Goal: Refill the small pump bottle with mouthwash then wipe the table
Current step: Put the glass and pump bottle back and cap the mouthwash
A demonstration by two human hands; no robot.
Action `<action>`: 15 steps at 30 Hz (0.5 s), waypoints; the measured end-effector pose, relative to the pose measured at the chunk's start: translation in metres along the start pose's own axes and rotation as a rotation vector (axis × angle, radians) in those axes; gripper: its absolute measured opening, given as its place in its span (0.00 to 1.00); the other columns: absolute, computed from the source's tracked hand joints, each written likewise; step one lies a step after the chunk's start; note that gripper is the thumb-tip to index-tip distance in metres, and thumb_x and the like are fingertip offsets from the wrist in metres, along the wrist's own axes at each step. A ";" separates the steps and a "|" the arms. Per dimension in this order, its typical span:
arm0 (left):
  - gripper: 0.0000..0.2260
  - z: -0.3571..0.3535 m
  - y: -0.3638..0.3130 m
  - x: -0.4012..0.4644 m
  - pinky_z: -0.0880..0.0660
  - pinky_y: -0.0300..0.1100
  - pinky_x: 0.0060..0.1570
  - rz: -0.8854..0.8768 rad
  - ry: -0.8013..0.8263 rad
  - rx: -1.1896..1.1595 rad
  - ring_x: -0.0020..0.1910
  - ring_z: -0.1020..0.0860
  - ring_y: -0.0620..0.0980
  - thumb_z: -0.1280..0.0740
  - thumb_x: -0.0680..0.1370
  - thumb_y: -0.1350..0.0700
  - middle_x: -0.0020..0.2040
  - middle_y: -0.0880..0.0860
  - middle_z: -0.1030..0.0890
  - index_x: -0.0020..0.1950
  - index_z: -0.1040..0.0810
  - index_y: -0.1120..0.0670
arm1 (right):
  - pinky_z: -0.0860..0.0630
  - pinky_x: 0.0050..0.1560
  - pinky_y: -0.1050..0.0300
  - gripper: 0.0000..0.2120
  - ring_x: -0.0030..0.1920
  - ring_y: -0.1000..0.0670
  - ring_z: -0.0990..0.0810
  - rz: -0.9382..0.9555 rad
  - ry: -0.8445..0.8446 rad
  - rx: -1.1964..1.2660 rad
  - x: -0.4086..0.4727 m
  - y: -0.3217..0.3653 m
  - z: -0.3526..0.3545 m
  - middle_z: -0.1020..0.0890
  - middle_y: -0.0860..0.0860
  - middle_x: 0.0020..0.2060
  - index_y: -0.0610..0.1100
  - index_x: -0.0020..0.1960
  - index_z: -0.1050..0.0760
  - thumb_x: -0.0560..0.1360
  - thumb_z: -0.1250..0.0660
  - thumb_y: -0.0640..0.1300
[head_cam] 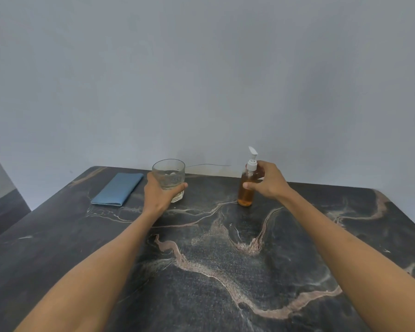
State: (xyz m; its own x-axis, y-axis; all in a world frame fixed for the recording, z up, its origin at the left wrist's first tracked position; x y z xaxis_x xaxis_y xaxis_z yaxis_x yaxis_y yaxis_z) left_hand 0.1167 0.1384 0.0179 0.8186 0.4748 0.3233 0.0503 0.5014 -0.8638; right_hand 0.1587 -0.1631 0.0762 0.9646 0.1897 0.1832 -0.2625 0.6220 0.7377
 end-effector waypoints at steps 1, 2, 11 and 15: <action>0.40 -0.001 0.000 0.001 0.30 0.39 0.52 -0.001 0.004 0.001 0.57 0.26 0.53 0.21 0.62 0.44 0.61 0.57 0.25 0.65 0.35 0.60 | 0.30 0.56 0.56 0.29 0.59 0.44 0.25 0.005 0.001 -0.001 0.001 0.000 -0.001 0.24 0.43 0.61 0.39 0.66 0.31 0.68 0.26 0.39; 0.40 -0.002 0.000 0.001 0.30 0.39 0.52 -0.001 0.008 0.003 0.56 0.27 0.51 0.21 0.62 0.44 0.61 0.57 0.25 0.65 0.35 0.60 | 0.31 0.56 0.57 0.29 0.59 0.44 0.25 0.010 0.005 -0.002 0.002 0.000 -0.002 0.24 0.43 0.61 0.39 0.66 0.32 0.68 0.26 0.38; 0.42 -0.008 0.004 0.005 0.29 0.43 0.56 0.043 0.116 0.012 0.60 0.26 0.55 0.22 0.62 0.43 0.62 0.57 0.25 0.66 0.38 0.59 | 0.31 0.64 0.47 0.30 0.63 0.42 0.29 0.009 0.075 0.002 0.008 -0.004 -0.013 0.29 0.43 0.65 0.43 0.70 0.35 0.71 0.29 0.36; 0.42 -0.009 0.005 0.005 0.31 0.42 0.58 0.057 0.187 0.036 0.63 0.27 0.56 0.22 0.64 0.44 0.65 0.57 0.27 0.68 0.39 0.59 | 0.31 0.63 0.49 0.29 0.62 0.43 0.29 0.018 0.078 -0.020 0.009 -0.004 -0.014 0.28 0.43 0.65 0.44 0.70 0.36 0.72 0.30 0.37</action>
State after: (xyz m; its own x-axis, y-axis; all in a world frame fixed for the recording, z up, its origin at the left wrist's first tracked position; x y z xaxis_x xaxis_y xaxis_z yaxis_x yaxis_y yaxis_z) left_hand 0.1262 0.1366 0.0117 0.9115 0.3625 0.1942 -0.0168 0.5047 -0.8631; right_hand 0.1685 -0.1533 0.0654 0.9548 0.2596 0.1446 -0.2812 0.6326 0.7216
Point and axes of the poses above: each hand's wrist, its own x-axis towards the middle knuckle, its own z-axis out of the back of the hand, y = z × x, the point moved 9 cm from there along x, towards the middle knuckle
